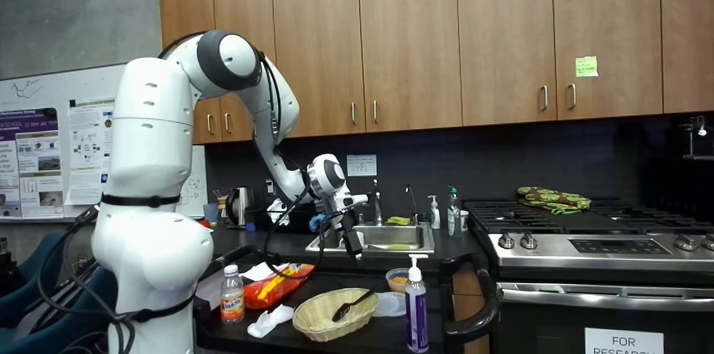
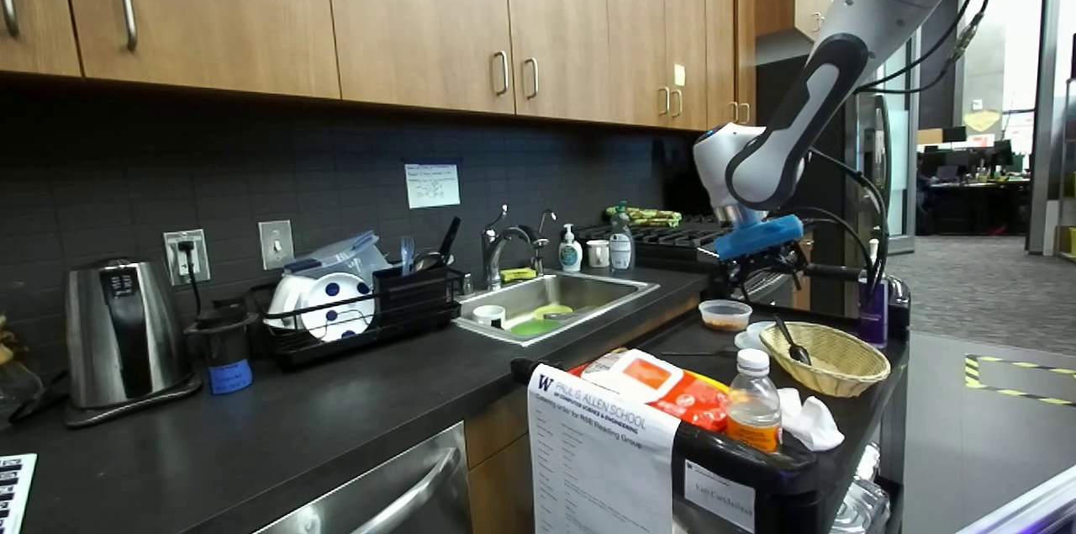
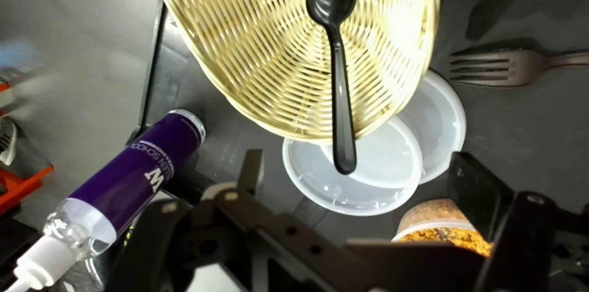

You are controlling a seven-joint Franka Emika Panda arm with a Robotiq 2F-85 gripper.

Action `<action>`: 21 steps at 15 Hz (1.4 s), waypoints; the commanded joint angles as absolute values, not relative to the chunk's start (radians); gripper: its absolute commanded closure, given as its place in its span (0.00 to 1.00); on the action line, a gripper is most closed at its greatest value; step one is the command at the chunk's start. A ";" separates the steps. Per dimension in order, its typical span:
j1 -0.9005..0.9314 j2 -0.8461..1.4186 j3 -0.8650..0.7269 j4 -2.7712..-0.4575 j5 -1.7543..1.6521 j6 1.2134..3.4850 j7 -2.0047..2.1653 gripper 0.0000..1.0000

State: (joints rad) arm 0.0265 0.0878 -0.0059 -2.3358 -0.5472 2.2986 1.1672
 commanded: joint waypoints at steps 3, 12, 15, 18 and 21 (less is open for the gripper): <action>0.040 0.108 -0.006 -2.230 -0.424 2.123 1.204 0.00; 0.034 0.153 -0.019 -2.173 -0.241 1.942 1.262 0.00; 0.029 0.160 -0.032 -2.149 -0.237 1.909 1.297 0.00; 0.021 0.175 -0.042 -2.124 -0.213 1.880 1.320 0.00; 0.019 0.201 -0.045 -2.092 -0.176 1.876 1.348 0.00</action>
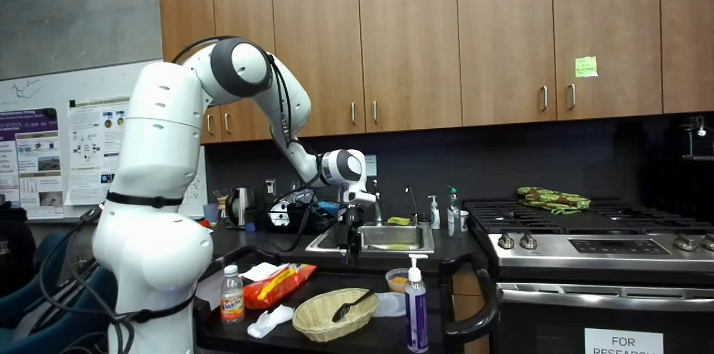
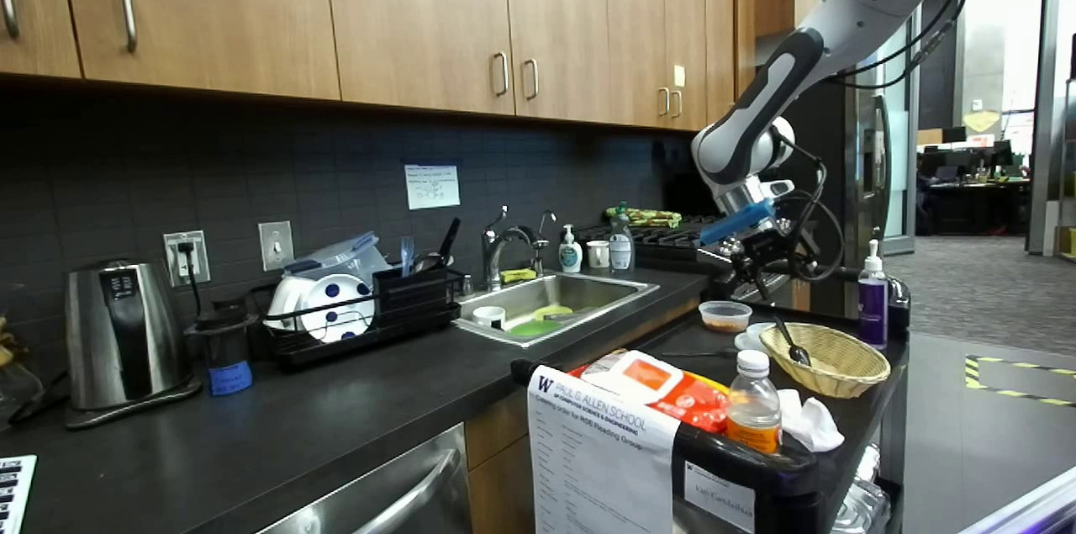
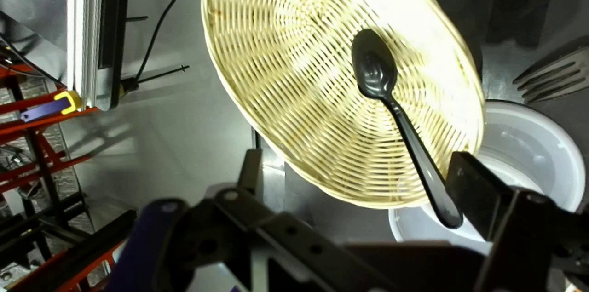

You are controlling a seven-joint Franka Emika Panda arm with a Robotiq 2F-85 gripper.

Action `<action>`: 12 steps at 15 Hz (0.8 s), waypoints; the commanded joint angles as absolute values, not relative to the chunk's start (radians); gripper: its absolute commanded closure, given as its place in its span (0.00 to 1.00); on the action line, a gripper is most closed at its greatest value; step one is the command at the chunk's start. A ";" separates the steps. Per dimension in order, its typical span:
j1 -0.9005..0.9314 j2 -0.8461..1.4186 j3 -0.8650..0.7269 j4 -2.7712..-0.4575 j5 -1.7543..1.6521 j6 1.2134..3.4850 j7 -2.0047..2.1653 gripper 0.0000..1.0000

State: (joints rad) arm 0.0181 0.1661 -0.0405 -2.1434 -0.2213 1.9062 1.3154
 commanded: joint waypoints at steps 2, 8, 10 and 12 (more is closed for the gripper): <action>0.019 0.228 -0.049 -2.065 -0.156 1.881 1.377 0.00; 0.018 0.301 -0.068 -1.983 -0.130 1.849 1.467 0.00; 0.014 0.313 -0.078 -1.969 -0.117 1.828 1.486 0.00; 0.010 0.319 -0.091 -1.962 -0.108 1.812 1.504 0.00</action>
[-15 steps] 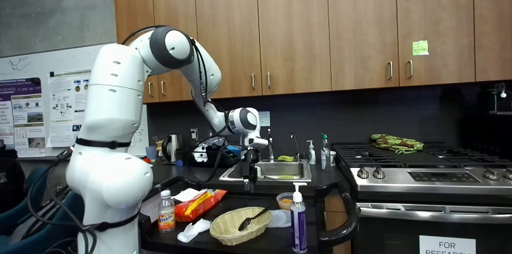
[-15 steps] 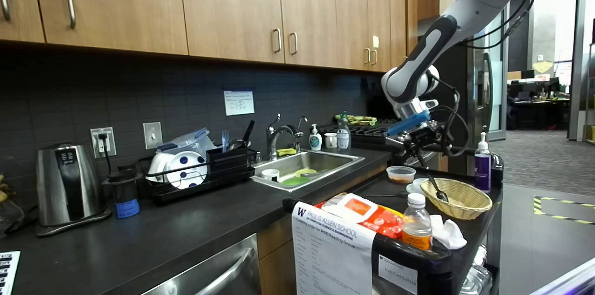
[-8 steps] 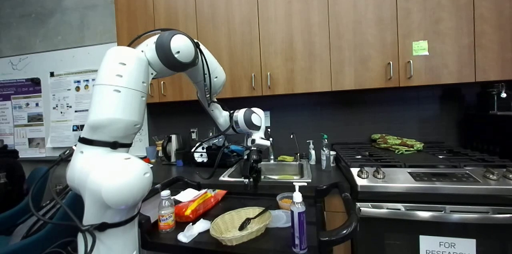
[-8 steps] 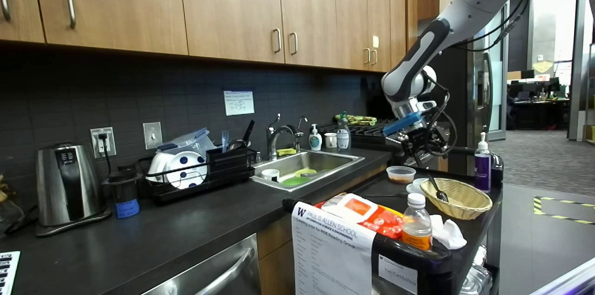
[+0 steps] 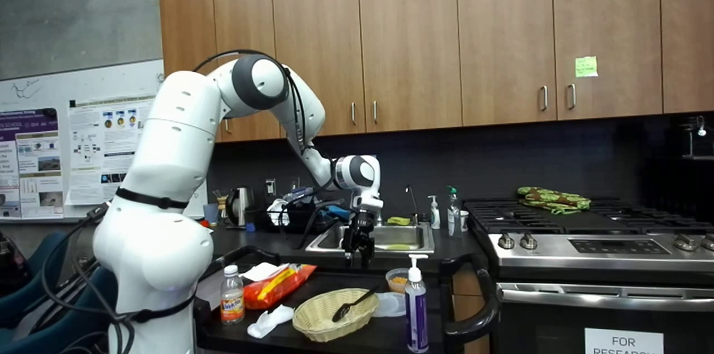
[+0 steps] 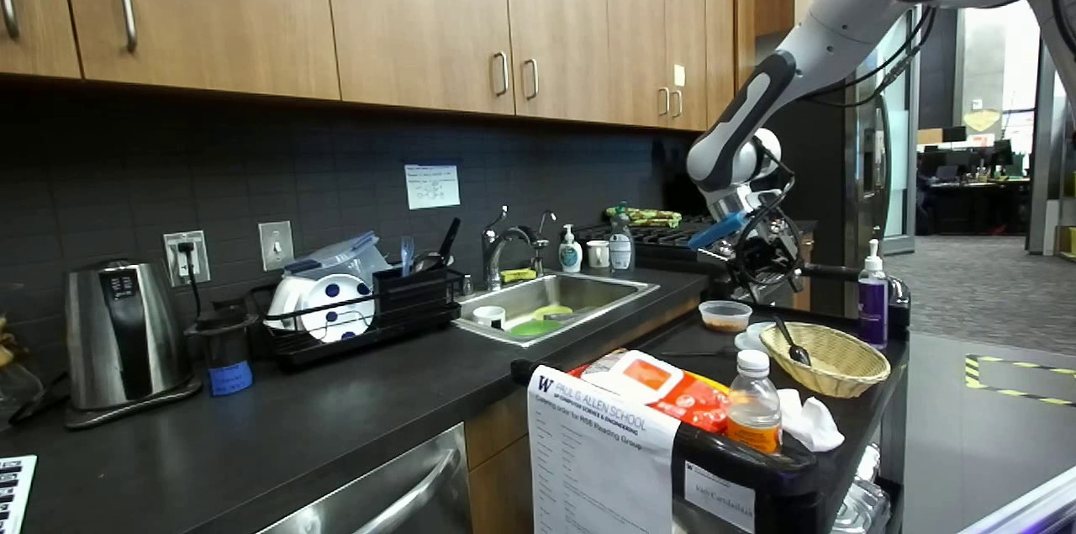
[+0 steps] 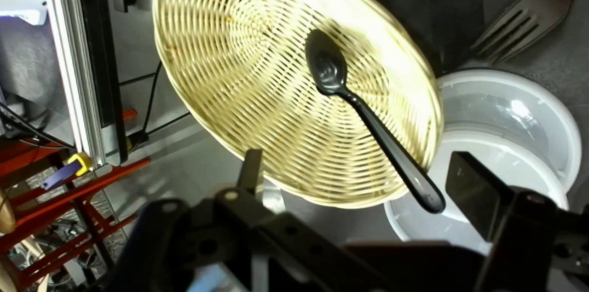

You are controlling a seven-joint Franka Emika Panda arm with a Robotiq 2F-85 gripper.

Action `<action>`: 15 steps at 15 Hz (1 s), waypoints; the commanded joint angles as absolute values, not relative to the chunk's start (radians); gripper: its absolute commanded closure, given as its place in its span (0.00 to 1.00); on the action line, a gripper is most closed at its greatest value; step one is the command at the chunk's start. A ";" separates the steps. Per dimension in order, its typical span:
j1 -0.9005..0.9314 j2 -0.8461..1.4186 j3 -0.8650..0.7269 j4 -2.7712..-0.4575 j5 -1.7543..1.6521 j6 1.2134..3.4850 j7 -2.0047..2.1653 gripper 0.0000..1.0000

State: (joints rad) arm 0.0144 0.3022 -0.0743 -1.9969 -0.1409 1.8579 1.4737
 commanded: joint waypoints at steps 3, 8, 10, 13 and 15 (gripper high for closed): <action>0.004 0.324 -0.104 -1.957 -0.093 1.793 1.531 0.00; -0.002 0.340 -0.112 -1.960 -0.079 1.808 1.579 0.00; -0.003 0.346 -0.114 -1.959 -0.072 1.814 1.599 0.00; -0.004 0.355 -0.116 -1.952 -0.054 1.813 1.624 0.00; -0.005 0.360 -0.117 -1.950 -0.044 1.817 1.634 0.00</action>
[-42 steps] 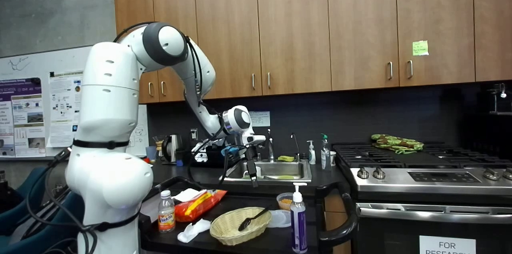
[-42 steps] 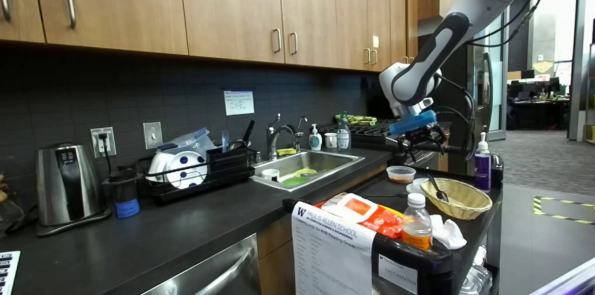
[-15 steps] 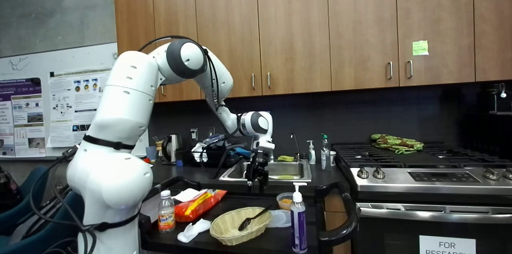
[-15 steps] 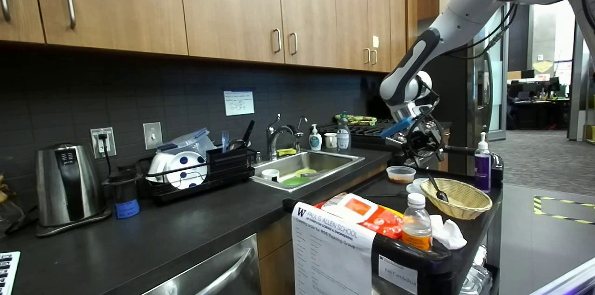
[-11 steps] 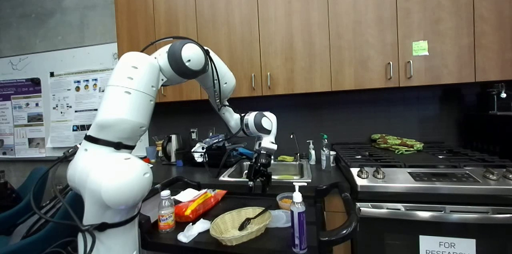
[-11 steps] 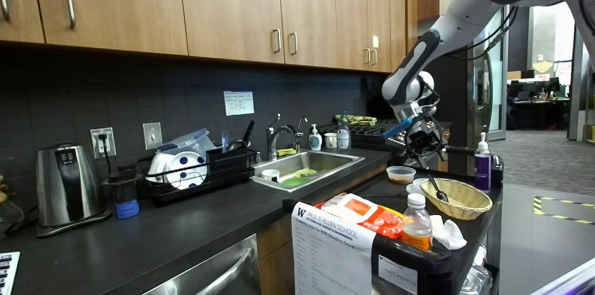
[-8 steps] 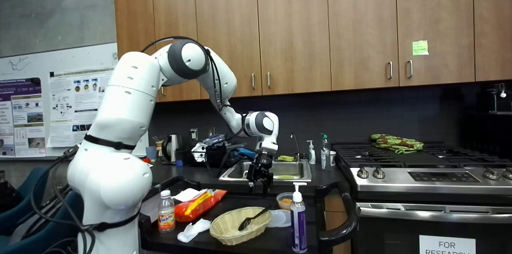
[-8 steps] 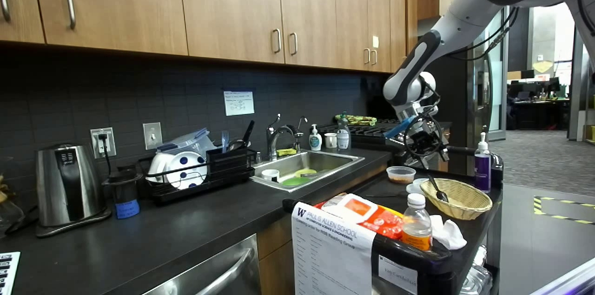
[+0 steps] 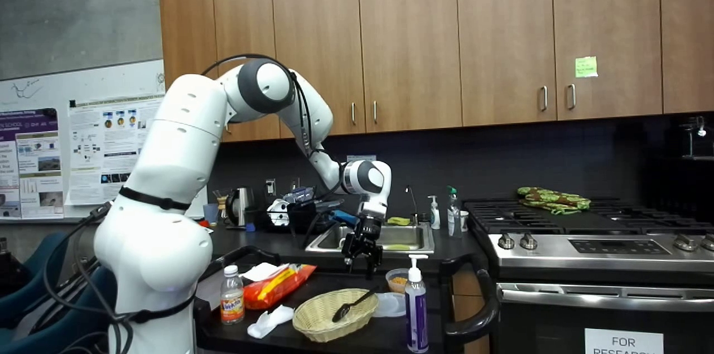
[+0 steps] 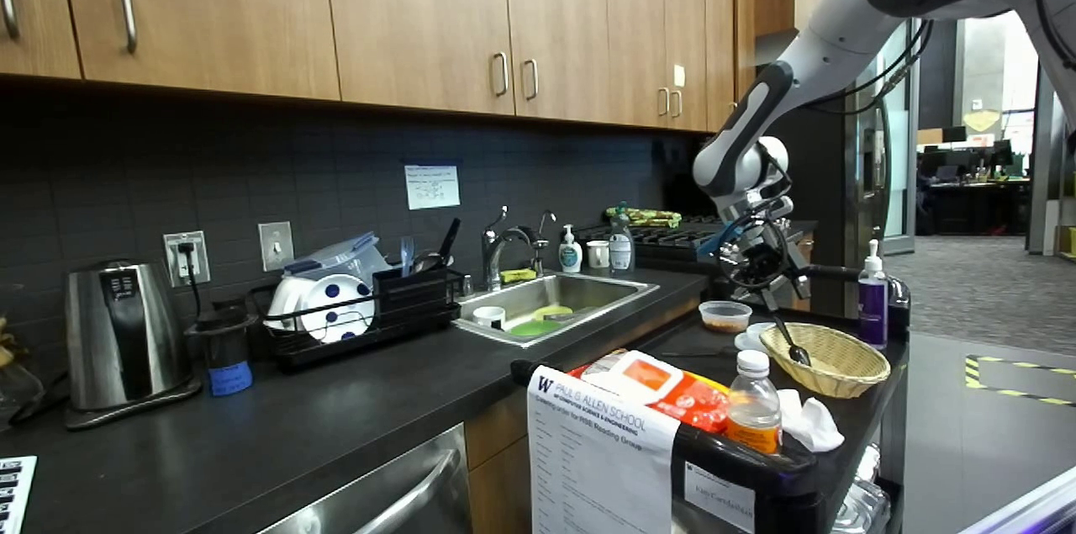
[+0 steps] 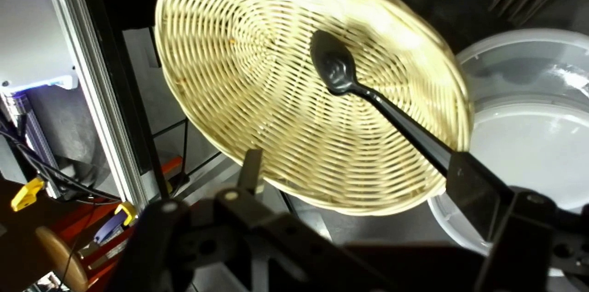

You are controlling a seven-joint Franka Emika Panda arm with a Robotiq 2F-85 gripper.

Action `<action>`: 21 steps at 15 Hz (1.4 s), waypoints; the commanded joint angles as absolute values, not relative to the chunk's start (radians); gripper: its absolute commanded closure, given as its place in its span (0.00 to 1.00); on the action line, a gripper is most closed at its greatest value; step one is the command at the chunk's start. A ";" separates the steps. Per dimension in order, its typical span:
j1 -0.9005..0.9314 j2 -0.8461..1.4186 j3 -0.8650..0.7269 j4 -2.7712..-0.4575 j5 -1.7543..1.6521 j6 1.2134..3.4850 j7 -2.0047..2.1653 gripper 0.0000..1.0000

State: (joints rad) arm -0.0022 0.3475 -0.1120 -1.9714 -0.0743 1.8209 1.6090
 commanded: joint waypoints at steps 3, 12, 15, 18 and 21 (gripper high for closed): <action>-0.004 0.365 -0.120 -1.946 -0.045 1.826 1.654 0.00; -0.001 0.385 -0.132 -1.939 -0.065 1.880 1.706 0.00; -0.001 0.388 -0.139 -1.940 -0.068 1.888 1.721 0.00; 0.000 0.395 -0.143 -1.939 -0.073 1.899 1.732 0.00; 0.000 0.409 -0.142 -1.934 -0.068 1.906 1.736 0.00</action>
